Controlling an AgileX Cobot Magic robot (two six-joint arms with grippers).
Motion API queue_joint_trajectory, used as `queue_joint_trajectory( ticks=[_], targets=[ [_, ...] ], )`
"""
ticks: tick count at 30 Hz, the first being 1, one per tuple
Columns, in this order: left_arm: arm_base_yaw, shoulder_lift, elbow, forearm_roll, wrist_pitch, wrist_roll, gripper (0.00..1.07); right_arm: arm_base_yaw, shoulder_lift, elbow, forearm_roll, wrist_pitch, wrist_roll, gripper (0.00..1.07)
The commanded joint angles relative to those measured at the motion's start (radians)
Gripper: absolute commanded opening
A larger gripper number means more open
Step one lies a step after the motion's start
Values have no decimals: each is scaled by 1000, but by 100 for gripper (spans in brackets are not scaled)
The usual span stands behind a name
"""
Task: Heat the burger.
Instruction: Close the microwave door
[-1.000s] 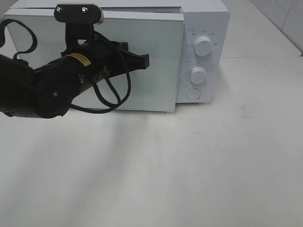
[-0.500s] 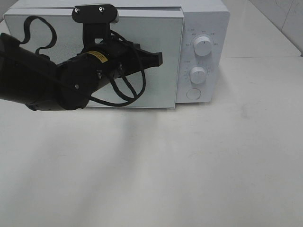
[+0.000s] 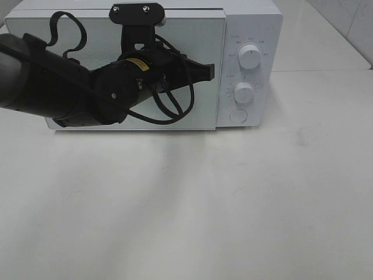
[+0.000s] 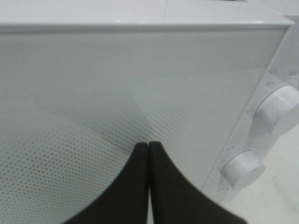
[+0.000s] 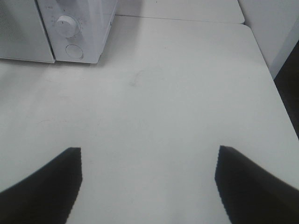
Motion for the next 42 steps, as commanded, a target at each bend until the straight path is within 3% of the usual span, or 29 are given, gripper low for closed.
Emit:
queue_joint_trajectory(
  ticks=[1,13,18,20,22,36,39,40,41,42],
  targets=[
    [19,9,-31,-54,-78,18,0,-6,-33,1,-4,-10,3,76],
    [26,41,-89,-72,-68,38,0,-6,-33,1,-4,-10,3,76],
    [9,27,-89,-72,-1,71,0,-6,-33,1,-4,-10,3,76],
    [-9,9,-85,-72,53,126,0,-6,-33,1,-4,-10,3,76],
    [-15,2,-80,-72,57,137,0,-6,-33,1,-4,-10,3,76],
    [-36,-99,-77,-80,450,159,3,-6,-33,1,-4,-10,3,76],
    [-36,-116,-77,-80,532,159,11,-6,-33,1,-4,-10,3,76],
    [-36,-124,-77,-80,585,158,22,-6,-33,1,-4,-10,3,76],
    [-36,-124,-77,-80,585,158,22,-6,-33,1,-4,-10,3,76],
    [-36,-131,-77,-79,634,158,41,-6,-33,1,-4,-10,3,76]
  ],
)
